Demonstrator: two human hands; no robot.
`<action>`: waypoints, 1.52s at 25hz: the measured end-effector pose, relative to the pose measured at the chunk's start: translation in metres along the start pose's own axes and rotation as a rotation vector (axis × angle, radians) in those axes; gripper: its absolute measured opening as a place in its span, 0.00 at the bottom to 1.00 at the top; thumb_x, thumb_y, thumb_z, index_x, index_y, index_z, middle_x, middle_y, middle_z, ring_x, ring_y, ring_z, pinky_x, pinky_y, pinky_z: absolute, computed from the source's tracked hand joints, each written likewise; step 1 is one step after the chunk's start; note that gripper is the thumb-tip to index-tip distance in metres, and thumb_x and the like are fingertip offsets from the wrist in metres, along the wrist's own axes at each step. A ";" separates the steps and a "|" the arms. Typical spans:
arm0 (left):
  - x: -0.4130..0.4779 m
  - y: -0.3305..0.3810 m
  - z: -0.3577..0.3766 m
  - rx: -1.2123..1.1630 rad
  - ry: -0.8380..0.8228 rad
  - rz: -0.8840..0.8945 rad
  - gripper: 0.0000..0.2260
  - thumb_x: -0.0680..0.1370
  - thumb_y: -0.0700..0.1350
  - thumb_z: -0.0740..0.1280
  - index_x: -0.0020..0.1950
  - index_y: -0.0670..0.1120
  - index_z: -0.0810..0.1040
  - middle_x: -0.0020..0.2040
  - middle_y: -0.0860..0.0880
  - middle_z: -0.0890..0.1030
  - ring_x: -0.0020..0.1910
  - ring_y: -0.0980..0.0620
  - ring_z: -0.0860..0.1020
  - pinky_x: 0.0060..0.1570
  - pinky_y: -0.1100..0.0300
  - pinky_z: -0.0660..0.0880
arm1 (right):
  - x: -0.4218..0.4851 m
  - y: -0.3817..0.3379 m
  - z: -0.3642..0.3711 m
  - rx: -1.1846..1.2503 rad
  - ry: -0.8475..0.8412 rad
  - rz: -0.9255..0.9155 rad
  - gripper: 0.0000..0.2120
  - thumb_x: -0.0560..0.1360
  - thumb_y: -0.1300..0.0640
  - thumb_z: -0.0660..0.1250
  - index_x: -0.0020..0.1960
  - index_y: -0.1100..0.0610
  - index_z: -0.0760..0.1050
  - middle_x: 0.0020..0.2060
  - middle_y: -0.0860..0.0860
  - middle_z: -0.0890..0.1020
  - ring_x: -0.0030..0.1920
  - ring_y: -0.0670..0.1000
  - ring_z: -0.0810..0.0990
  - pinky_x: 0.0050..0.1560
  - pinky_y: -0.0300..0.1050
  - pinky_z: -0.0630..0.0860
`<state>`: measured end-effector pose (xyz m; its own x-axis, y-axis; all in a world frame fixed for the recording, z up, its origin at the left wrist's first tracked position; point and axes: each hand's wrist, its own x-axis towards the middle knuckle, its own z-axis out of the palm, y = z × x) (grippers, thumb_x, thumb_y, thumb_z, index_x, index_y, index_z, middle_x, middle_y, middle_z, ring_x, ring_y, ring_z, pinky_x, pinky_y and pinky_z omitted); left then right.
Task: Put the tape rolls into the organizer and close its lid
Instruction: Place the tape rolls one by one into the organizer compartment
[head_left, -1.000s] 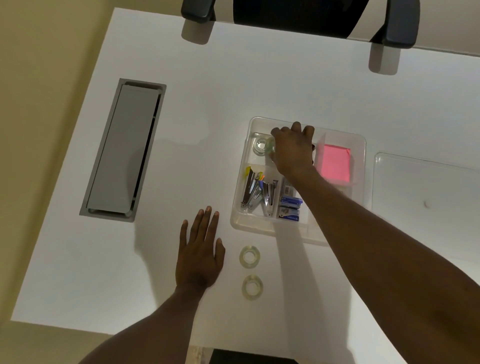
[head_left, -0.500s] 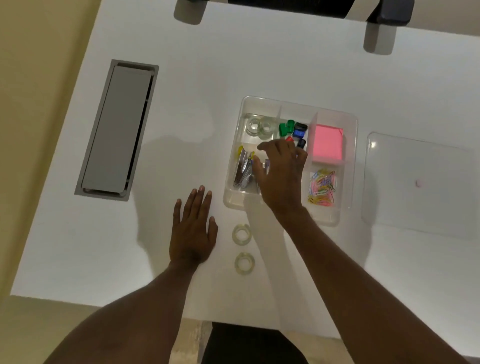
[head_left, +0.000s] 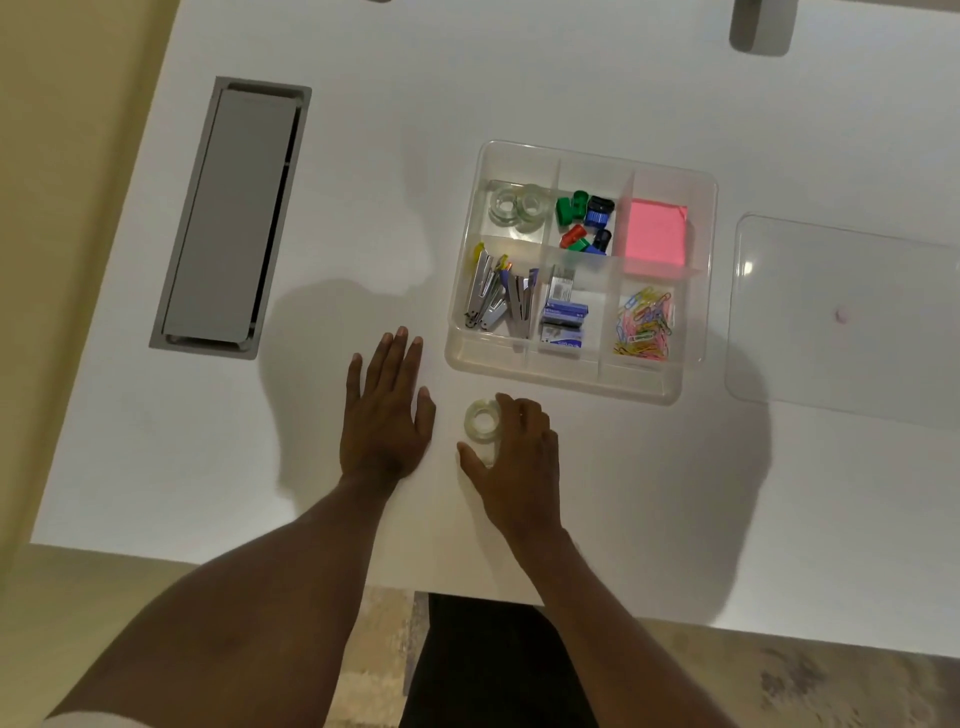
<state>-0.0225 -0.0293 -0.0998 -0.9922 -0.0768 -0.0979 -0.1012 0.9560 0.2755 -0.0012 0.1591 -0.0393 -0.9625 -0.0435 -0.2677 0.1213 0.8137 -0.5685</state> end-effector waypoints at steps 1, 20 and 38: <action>0.000 0.000 0.000 -0.004 0.001 0.001 0.29 0.86 0.59 0.47 0.87 0.54 0.52 0.88 0.51 0.54 0.88 0.49 0.52 0.86 0.40 0.51 | 0.001 -0.001 0.002 -0.013 0.003 -0.005 0.34 0.72 0.42 0.74 0.72 0.54 0.69 0.65 0.52 0.75 0.63 0.51 0.74 0.66 0.46 0.75; 0.000 0.001 -0.002 0.004 -0.029 -0.011 0.29 0.86 0.55 0.48 0.88 0.52 0.51 0.88 0.51 0.53 0.88 0.52 0.49 0.86 0.40 0.52 | 0.207 -0.072 -0.118 -0.214 0.213 -0.214 0.24 0.72 0.52 0.74 0.67 0.54 0.74 0.60 0.54 0.76 0.62 0.57 0.74 0.63 0.53 0.68; -0.012 0.006 0.006 0.002 -0.052 -0.006 0.30 0.86 0.56 0.50 0.88 0.54 0.47 0.89 0.53 0.48 0.88 0.52 0.47 0.87 0.43 0.48 | 0.277 -0.087 -0.091 -0.723 -0.050 -0.118 0.34 0.71 0.37 0.73 0.66 0.59 0.71 0.60 0.57 0.79 0.64 0.59 0.76 0.65 0.55 0.69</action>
<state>-0.0112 -0.0211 -0.1028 -0.9865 -0.0673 -0.1491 -0.1065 0.9561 0.2730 -0.3001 0.1292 0.0073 -0.9450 -0.1665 -0.2815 -0.1891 0.9804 0.0550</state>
